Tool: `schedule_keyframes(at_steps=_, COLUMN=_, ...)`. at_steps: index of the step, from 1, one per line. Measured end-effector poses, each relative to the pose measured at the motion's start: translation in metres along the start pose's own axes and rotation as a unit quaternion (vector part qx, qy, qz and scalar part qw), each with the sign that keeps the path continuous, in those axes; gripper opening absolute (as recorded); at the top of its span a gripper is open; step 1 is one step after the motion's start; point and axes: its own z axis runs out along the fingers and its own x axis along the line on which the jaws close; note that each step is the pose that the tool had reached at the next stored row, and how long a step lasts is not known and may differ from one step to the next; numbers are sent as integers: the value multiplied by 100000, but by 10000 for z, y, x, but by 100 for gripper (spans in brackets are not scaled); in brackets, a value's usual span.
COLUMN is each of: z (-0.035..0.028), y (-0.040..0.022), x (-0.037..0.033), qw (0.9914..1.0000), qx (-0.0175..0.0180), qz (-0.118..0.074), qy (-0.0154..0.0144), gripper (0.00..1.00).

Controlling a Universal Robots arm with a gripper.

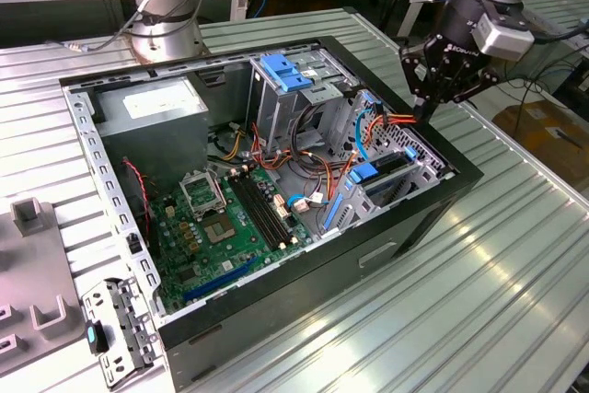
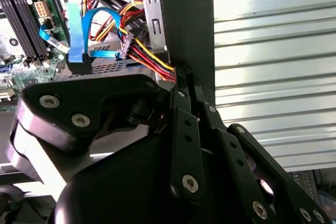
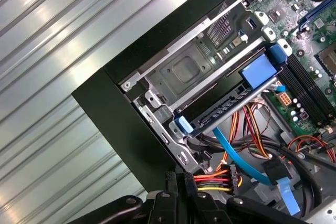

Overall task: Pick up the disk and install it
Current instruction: 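Insert the first disk wire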

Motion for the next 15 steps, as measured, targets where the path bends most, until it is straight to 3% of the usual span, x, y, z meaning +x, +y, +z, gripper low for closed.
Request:
schedule_keyframes(at_steps=6, z=0, y=14, x=-19, qw=99993, qx=-44, qz=1221, qy=-1, gripper=16)
schedule_keyframes(at_steps=12, z=2, y=18, x=-25, qw=99898, qx=-183, qz=4522, qy=9, gripper=16)
schedule_keyframes(at_steps=15, z=0, y=66, x=-84, qw=99896, qx=-184, qz=4565, qy=4, gripper=16)
